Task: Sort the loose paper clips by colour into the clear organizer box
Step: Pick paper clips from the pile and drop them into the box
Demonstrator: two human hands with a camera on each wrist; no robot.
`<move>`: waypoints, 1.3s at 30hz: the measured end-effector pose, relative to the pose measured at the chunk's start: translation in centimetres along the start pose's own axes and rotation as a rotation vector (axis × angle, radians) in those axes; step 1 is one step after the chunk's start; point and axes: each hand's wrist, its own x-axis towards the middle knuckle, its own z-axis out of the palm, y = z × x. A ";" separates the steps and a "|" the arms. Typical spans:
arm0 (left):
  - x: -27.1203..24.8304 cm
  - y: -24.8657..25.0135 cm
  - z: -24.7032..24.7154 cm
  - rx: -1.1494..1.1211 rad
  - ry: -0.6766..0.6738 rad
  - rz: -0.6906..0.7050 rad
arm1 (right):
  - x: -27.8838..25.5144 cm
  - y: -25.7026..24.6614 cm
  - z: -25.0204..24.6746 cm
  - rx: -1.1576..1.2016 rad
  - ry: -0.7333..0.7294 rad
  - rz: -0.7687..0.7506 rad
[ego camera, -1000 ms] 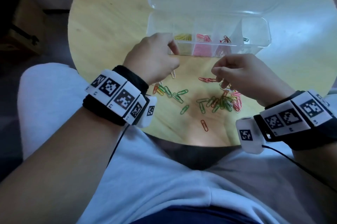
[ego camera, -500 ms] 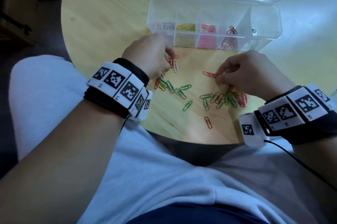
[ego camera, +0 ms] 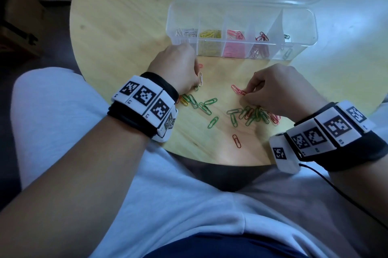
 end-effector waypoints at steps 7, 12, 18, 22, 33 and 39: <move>-0.5 0.5 -0.4 0.059 -0.007 -0.020 | -0.1 -0.3 -0.2 -0.054 -0.014 0.011; -1.0 0.6 -1.3 -0.029 -0.016 -0.039 | 0.2 -0.3 -0.1 -0.046 -0.037 0.026; -1.4 0.1 -2.4 -0.174 -0.002 -0.018 | 0.3 -0.1 0.0 -0.023 -0.048 0.012; -1.5 -0.1 -2.7 -0.233 -0.070 0.026 | 0.1 -0.1 0.1 -0.012 -0.039 -0.012; -1.2 -1.0 -3.0 0.012 -0.248 -0.130 | 0.1 -0.2 -1.6 0.498 -0.085 0.115; -1.4 -1.5 -3.4 0.100 -0.376 -0.159 | -0.3 0.6 -3.2 0.806 -0.088 0.114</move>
